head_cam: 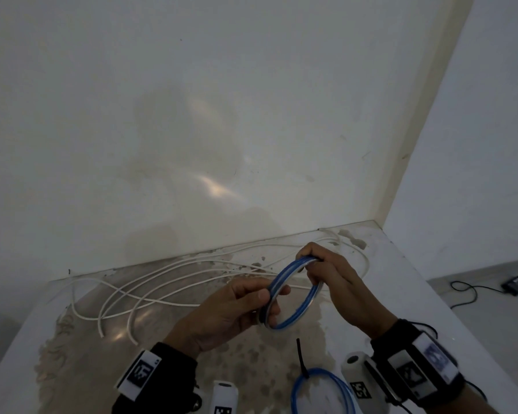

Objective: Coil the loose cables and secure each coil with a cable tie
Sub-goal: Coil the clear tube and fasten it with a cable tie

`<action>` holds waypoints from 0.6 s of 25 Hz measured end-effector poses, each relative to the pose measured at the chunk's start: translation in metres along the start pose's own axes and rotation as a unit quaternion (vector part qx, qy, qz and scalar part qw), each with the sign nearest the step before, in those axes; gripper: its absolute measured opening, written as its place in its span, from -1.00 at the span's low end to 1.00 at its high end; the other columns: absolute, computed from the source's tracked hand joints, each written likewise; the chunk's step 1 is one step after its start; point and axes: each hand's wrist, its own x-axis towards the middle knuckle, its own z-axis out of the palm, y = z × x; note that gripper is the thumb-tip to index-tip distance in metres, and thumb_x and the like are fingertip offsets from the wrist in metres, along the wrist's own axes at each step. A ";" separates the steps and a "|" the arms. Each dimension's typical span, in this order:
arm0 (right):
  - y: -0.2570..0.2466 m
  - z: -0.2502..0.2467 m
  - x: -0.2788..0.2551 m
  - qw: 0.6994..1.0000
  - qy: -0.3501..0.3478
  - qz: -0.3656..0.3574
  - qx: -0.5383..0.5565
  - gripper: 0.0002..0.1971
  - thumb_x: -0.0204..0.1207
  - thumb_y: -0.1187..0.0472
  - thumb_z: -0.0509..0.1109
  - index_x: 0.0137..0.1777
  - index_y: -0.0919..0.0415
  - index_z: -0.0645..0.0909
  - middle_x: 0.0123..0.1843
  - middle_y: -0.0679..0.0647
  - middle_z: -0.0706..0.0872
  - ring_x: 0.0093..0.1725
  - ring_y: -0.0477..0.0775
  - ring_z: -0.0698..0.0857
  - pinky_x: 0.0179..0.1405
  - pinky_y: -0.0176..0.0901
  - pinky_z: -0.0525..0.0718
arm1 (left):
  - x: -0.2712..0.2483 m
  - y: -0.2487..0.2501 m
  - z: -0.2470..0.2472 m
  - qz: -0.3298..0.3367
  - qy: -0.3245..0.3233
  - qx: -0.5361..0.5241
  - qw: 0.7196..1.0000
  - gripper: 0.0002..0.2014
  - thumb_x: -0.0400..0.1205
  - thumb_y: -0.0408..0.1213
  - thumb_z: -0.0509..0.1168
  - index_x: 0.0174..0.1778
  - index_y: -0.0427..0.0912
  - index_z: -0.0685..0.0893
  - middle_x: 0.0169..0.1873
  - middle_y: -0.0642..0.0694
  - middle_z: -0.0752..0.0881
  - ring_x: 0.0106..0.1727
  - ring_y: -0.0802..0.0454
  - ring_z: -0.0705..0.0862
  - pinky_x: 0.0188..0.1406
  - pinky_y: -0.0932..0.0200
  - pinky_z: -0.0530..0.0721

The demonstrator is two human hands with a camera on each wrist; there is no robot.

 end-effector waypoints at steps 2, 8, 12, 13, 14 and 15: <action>0.002 0.002 0.000 1.000 -0.001 -0.001 -0.001 -0.73 0.52 0.32 0.11 -0.24 -0.02 0.56 -0.41 -0.14 0.45 -0.34 -0.05 0.40 -0.30 -0.19 0.36 | 0.000 0.000 0.002 -0.007 -0.007 0.018 1.000 -0.64 0.43 -0.04 0.56 0.05 -0.17 0.84 -0.27 -0.08 0.81 -0.22 0.05 0.78 -0.10 0.19 0.72; 0.015 0.000 0.003 0.993 -0.024 -0.038 -0.109 -0.73 0.69 0.32 0.10 -0.18 0.05 0.53 -0.30 -0.02 0.58 -0.27 0.09 0.54 -0.20 -0.01 0.51 | 0.015 0.022 0.021 -0.015 0.040 0.158 0.986 -0.71 0.74 -0.20 0.16 0.14 -0.30 0.71 -0.29 -0.14 0.71 -0.24 -0.03 0.70 -0.04 0.07 0.69; 0.031 0.001 0.001 0.995 -0.008 0.003 -0.096 -0.74 0.74 0.21 0.05 -0.07 0.10 0.56 -0.25 0.02 0.60 -0.25 0.06 0.54 -0.17 -0.05 0.53 | 0.043 0.014 0.037 -0.001 0.135 0.284 0.949 -0.62 0.82 -0.15 -0.03 -0.19 -0.19 0.59 -0.55 0.12 0.37 -0.56 0.16 0.31 -0.48 0.16 0.39; 0.034 0.000 -0.002 0.997 0.003 0.012 -0.077 -0.74 0.76 0.23 0.04 -0.02 0.18 0.57 -0.23 -0.02 0.62 -0.24 0.01 0.55 -0.17 -0.14 0.55 | 0.048 0.007 0.039 0.007 0.149 0.288 0.946 -0.62 0.81 -0.15 -0.03 -0.24 -0.15 0.55 -0.59 0.14 0.35 -0.59 0.19 0.26 -0.52 0.21 0.31; 0.035 0.000 -0.004 0.998 0.010 0.023 -0.061 -0.74 0.78 0.28 0.05 0.03 0.24 0.59 -0.23 -0.14 0.62 -0.25 -0.11 0.55 -0.17 -0.28 0.53 | 0.053 0.000 0.039 0.019 0.161 0.296 0.942 -0.63 0.81 -0.16 -0.02 -0.26 -0.13 0.53 -0.61 0.14 0.34 -0.61 0.21 0.24 -0.55 0.25 0.27; 0.038 -0.002 -0.008 0.998 0.016 0.040 -0.049 -0.74 0.79 0.33 0.05 0.08 0.27 0.59 -0.24 -0.24 0.62 -0.25 -0.21 0.54 -0.17 -0.39 0.50 | 0.057 -0.007 0.040 0.028 0.165 0.306 0.937 -0.63 0.81 -0.17 -0.02 -0.28 -0.12 0.51 -0.61 0.13 0.34 -0.63 0.23 0.24 -0.56 0.28 0.26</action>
